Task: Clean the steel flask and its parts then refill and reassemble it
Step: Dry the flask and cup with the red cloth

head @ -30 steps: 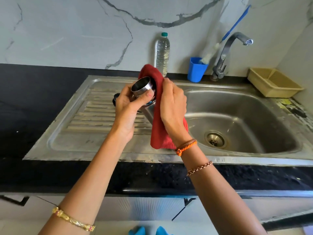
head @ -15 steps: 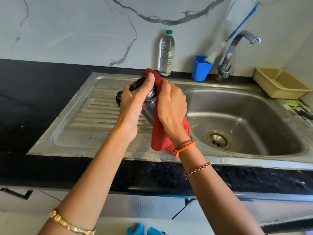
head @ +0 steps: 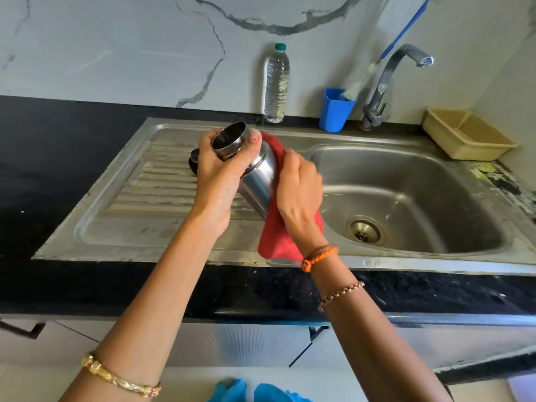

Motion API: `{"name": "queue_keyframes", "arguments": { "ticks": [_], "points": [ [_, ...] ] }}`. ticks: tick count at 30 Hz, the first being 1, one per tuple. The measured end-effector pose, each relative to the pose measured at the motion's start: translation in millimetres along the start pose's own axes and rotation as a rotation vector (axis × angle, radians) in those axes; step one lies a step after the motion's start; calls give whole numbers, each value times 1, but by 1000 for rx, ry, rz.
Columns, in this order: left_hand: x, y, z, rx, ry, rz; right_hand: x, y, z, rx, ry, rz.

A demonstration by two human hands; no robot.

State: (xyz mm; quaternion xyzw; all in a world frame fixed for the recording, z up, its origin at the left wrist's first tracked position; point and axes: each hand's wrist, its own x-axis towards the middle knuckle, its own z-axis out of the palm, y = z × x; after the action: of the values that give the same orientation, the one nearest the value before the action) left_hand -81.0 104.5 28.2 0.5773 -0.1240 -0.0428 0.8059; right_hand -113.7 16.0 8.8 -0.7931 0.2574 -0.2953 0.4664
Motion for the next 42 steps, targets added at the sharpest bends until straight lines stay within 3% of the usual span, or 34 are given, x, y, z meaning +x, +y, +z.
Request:
{"name": "queue_keyframes", "arguments": {
  "ticks": [6, 9, 13, 15, 18, 21, 23, 27, 31, 37, 39, 42],
  "points": [
    [8, -4, -6, -105, -209, 21, -5, 6, -6, 95, -12, -213],
    [17, 3, -12, -89, -257, 17, -3, 42, -17, 4, 3, -17],
    [8, -1, -11, -78, -146, 40, 0, 48, -18, -32, -22, 254],
    [2, -5, -11, -86, -116, 61, -2, 25, -11, 2, -38, 193],
    [2, 0, -8, -110, -171, 46, -1, -13, -3, 100, -6, -51],
    [7, 9, -5, -118, -206, 12, -4, -11, -6, 115, 12, -232],
    [8, 11, -5, -74, -178, -4, -8, 17, -9, 32, -26, -168],
    [-1, 9, 4, 26, -126, 22, -14, 48, -17, -19, -42, 190],
    [-7, 4, 9, -45, -26, 62, -12, 10, -10, 78, -17, 23],
    [6, 10, -8, 22, -155, 47, -4, -16, -12, 101, -56, -161],
    [10, 13, -12, 64, -182, 29, 0, 5, -18, 14, -110, -118],
    [1, 17, -14, 68, -148, 9, -8, 44, -28, -100, -134, 114]
  ]
}}
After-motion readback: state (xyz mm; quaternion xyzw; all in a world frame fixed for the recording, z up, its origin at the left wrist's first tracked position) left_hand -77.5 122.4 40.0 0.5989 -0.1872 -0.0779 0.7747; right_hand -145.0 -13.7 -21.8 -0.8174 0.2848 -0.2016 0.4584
